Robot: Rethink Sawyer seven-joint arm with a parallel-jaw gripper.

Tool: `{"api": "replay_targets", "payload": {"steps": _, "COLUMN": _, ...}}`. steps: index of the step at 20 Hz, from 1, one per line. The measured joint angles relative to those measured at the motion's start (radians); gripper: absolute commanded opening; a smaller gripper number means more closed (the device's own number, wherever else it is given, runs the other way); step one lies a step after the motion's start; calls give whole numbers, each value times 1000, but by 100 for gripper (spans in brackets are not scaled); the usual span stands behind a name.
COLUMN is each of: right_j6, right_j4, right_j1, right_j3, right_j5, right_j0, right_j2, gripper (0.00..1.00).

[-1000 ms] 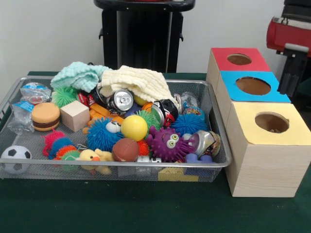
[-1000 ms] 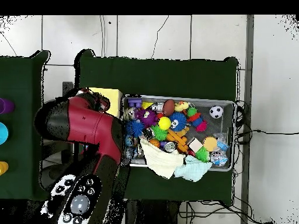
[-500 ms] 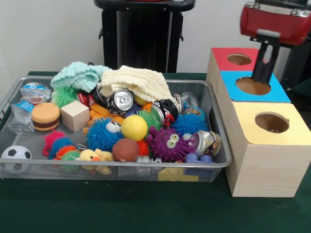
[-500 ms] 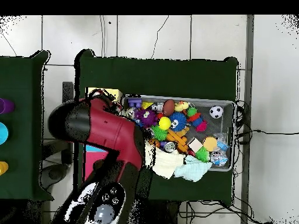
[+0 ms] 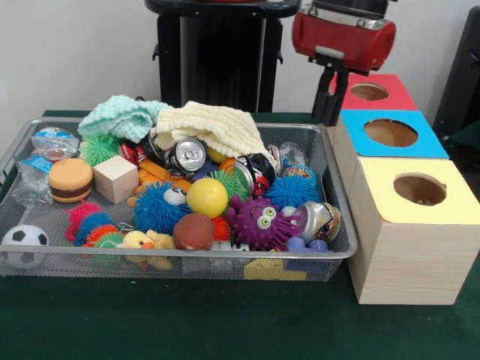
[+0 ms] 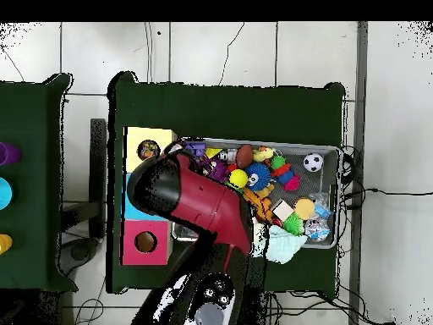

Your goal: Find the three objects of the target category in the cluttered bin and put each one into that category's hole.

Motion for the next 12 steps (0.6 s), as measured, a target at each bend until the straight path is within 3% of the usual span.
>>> {"api": "replay_targets", "payload": {"steps": 7, "right_j6": 0, "right_j4": -63, "right_j1": -38, "right_j3": 63, "right_j5": -45, "right_j0": -33, "right_j2": 43, "gripper": 0}}
{"api": "replay_targets", "payload": {"steps": 12, "right_j6": 0, "right_j4": -132, "right_j1": -47, "right_j3": 67, "right_j5": -69, "right_j0": -42, "right_j2": 67, "gripper": 0}}
